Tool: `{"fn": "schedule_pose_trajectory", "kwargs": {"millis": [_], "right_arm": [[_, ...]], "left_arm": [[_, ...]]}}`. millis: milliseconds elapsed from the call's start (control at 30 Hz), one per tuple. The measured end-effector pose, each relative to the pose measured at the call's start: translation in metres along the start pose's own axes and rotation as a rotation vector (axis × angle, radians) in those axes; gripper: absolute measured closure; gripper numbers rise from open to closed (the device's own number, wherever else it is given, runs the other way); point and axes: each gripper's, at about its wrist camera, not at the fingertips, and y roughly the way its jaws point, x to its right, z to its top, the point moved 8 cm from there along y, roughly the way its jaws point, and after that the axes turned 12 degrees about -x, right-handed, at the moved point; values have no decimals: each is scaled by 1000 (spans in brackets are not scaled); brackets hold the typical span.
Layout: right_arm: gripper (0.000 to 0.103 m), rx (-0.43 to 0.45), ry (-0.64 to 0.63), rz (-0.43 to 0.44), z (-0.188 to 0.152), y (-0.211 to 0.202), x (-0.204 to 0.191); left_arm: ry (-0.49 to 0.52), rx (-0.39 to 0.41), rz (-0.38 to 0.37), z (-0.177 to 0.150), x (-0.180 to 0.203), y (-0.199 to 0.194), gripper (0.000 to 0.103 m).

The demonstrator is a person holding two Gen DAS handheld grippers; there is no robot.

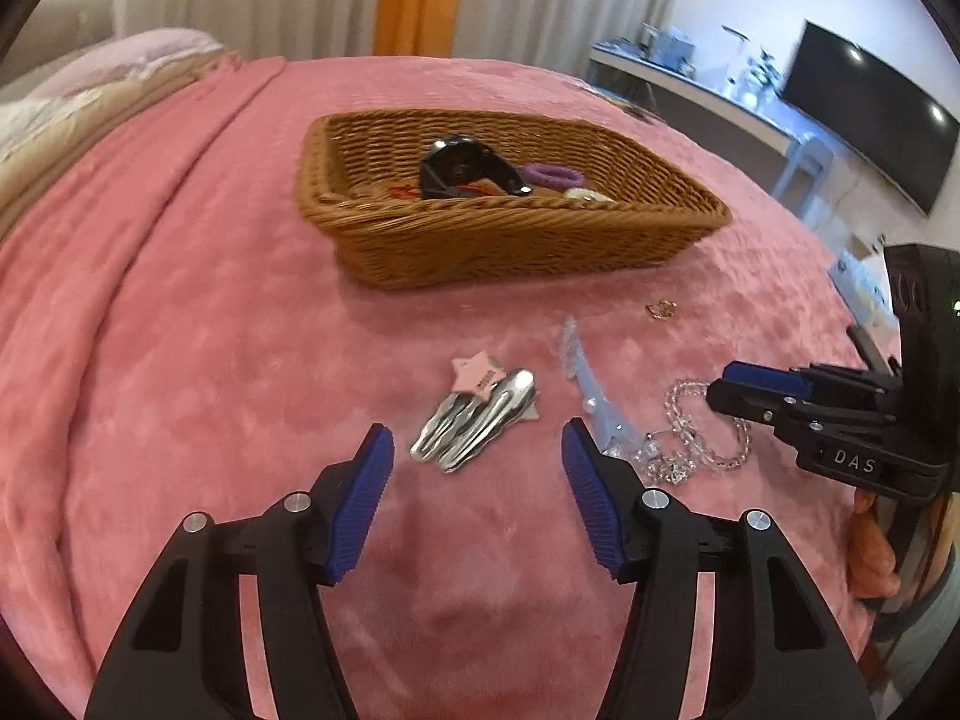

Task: Organize jewelry
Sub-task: 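Grasp the star keychain with left tool while right tool grasps clear beaded bracelet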

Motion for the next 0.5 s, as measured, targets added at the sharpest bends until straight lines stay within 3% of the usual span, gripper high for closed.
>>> {"fn": "schedule_pose_trajectory", "kwargs": {"millis": [233,367,500], "right_arm": [[74,8,-22,-8,1,1,-4],[74,10,-15,6,0,2,-2],[74,11,-18,2,0,1,-2]], "left_arm": [[62,-80,11,6,10,24,57],[86,-94,-87,1,22,20,65],[74,-89,-93,2,22,20,65]]}}
